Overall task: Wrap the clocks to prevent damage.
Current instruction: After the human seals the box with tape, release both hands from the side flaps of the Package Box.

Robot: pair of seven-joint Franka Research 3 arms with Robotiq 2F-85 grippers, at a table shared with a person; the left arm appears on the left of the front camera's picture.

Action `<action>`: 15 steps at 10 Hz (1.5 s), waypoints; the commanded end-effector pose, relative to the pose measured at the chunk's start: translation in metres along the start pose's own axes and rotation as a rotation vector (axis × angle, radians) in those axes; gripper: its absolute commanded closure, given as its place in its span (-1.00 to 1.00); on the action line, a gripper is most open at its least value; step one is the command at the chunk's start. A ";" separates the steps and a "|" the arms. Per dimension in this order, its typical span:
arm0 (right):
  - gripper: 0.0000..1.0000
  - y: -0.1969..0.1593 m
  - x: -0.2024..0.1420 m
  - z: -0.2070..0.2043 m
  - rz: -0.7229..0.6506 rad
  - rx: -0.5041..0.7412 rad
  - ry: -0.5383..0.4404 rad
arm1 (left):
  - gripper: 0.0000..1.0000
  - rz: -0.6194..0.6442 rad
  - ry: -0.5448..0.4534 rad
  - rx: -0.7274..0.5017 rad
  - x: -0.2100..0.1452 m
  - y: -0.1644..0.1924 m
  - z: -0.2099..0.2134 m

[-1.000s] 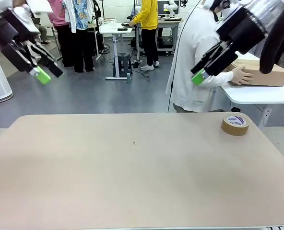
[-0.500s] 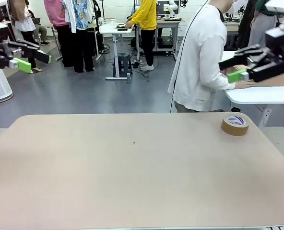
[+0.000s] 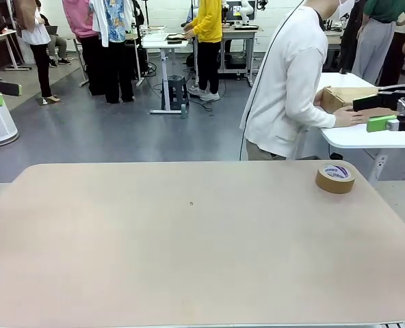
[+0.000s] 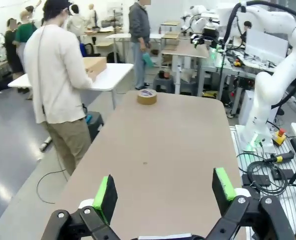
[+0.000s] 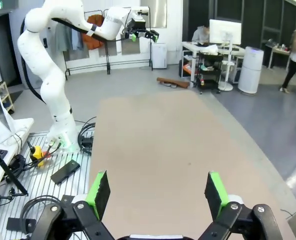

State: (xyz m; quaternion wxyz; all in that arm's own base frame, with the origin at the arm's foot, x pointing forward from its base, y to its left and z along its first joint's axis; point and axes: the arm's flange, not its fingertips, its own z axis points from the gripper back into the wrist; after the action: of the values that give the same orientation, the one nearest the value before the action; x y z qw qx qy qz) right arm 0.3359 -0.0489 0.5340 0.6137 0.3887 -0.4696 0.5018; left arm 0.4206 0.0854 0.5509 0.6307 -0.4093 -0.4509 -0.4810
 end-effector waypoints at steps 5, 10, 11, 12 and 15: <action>-1.00 0.000 0.000 0.000 0.000 0.000 0.000 | -1.00 -0.012 0.003 0.026 0.005 -0.004 0.006; -1.00 0.000 0.000 0.000 0.000 0.000 0.000 | -1.00 -0.012 0.003 0.026 0.005 -0.004 0.006; -1.00 0.000 0.000 0.000 0.000 0.000 0.000 | -1.00 -0.012 0.003 0.026 0.005 -0.004 0.006; -1.00 0.000 0.000 0.000 0.000 0.000 0.000 | -1.00 -0.012 0.003 0.026 0.005 -0.004 0.006; -1.00 0.000 0.000 0.000 0.000 0.000 0.000 | -1.00 -0.012 0.003 0.026 0.005 -0.004 0.006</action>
State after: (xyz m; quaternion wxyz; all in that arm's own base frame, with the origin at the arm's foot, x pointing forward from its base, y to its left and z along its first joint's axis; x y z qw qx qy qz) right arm 0.3339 -0.0491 0.5339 0.6202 0.3838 -0.4634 0.5032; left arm 0.4164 0.0873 0.5548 0.6367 -0.3958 -0.4556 -0.4800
